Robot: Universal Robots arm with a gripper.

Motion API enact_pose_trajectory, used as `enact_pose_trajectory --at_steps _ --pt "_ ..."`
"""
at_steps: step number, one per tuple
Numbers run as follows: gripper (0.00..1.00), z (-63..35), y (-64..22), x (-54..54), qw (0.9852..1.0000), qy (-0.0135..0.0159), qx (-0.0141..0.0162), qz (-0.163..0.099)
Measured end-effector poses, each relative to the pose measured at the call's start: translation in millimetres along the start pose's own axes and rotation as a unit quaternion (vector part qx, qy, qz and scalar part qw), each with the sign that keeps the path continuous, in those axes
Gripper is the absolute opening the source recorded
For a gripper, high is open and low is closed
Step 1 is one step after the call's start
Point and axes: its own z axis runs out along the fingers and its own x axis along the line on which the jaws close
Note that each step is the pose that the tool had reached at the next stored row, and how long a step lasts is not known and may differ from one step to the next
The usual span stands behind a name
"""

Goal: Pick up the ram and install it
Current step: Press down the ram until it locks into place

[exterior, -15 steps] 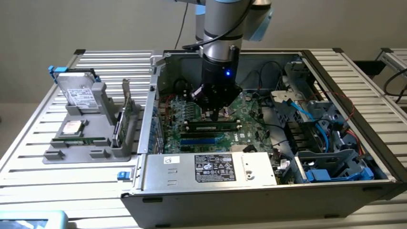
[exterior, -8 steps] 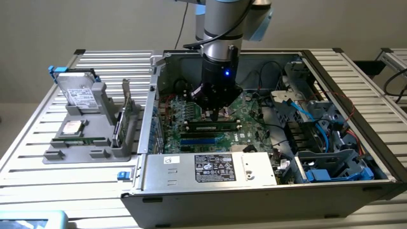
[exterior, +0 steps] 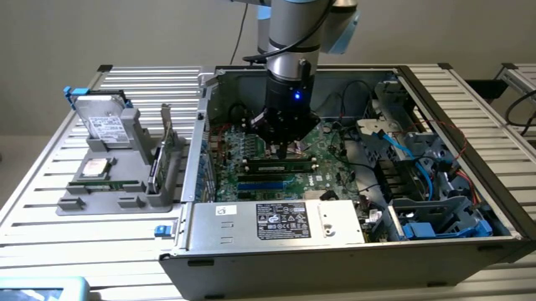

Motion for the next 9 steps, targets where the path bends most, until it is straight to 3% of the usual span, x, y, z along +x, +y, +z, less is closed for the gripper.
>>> enact_pose_trajectory --at_steps 3,9 --pt "0.11 0.1 -0.1 -0.1 1.0 -0.0016 0.0011 0.009" --pt "0.11 0.0 -0.2 -0.5 0.9996 -0.0053 0.0074 0.025"
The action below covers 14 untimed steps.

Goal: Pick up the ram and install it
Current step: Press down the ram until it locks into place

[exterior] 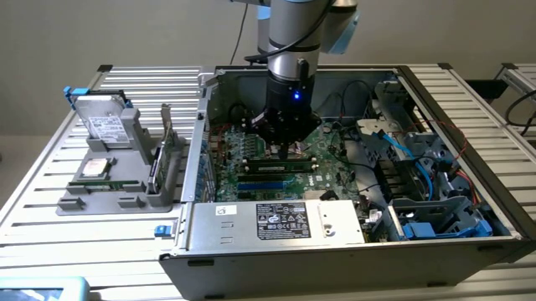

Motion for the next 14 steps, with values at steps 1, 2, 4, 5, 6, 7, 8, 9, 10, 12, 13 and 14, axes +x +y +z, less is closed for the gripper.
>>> enact_pose_trajectory --at_steps 1,2,4,5,6,7,8,9,10,12,13,14 --pt "0.11 0.0 0.0 -0.1 1.0 -0.0001 0.0003 0.003" --pt "0.11 0.0 0.0 -0.2 1.0 -0.0001 0.0004 0.005" --pt "0.11 0.0 -0.1 -1.0 1.0 0.0001 0.0006 0.009" --pt "0.11 0.0 -0.1 -1.0 1.0 0.0001 0.0006 0.009" --pt "0.11 0.0 -0.1 -1.0 1.0 0.0001 0.0006 0.009" --pt "0.11 0.0 -0.1 -1.0 1.0 0.0001 0.0006 0.009" --pt "0.11 0.0 -0.1 -1.0 1.0 0.0001 0.0006 0.009" --pt "0.11 0.0 -0.1 -1.0 1.0 0.0001 0.0006 0.009" --pt "0.11 0.0 -0.1 -1.0 1.0 0.0001 0.0006 0.009" --pt "0.11 0.0 -0.1 -1.0 1.0 0.0001 0.0006 0.009" --pt "0.11 0.0 -0.1 -1.0 1.0 0.0001 0.0006 0.009" --pt "0.11 0.0 -0.1 -1.0 1.0 0.0001 0.0006 0.009"
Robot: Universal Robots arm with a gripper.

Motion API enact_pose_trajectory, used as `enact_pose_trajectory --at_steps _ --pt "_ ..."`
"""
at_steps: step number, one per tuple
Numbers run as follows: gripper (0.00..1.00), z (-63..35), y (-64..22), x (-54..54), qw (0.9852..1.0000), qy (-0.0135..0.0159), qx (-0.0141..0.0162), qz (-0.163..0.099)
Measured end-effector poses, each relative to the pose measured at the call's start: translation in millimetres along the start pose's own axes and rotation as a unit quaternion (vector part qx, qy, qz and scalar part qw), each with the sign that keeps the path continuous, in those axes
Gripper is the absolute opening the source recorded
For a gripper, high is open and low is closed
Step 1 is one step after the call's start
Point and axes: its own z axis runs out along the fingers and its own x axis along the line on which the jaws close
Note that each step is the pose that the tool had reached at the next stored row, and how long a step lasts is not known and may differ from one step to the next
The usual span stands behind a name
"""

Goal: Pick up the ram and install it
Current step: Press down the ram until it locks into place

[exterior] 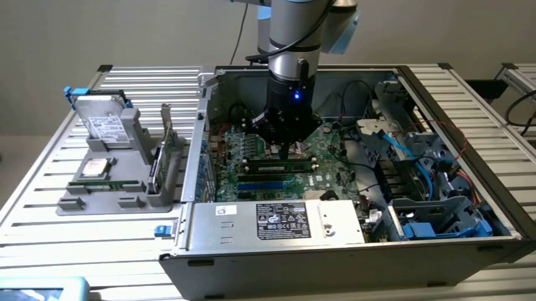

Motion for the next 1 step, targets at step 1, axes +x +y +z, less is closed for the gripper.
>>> enact_pose_trajectory --at_steps 1 --pt "0.11 0.0 0.0 0.0 1.0 0.0 0.0 0.0"
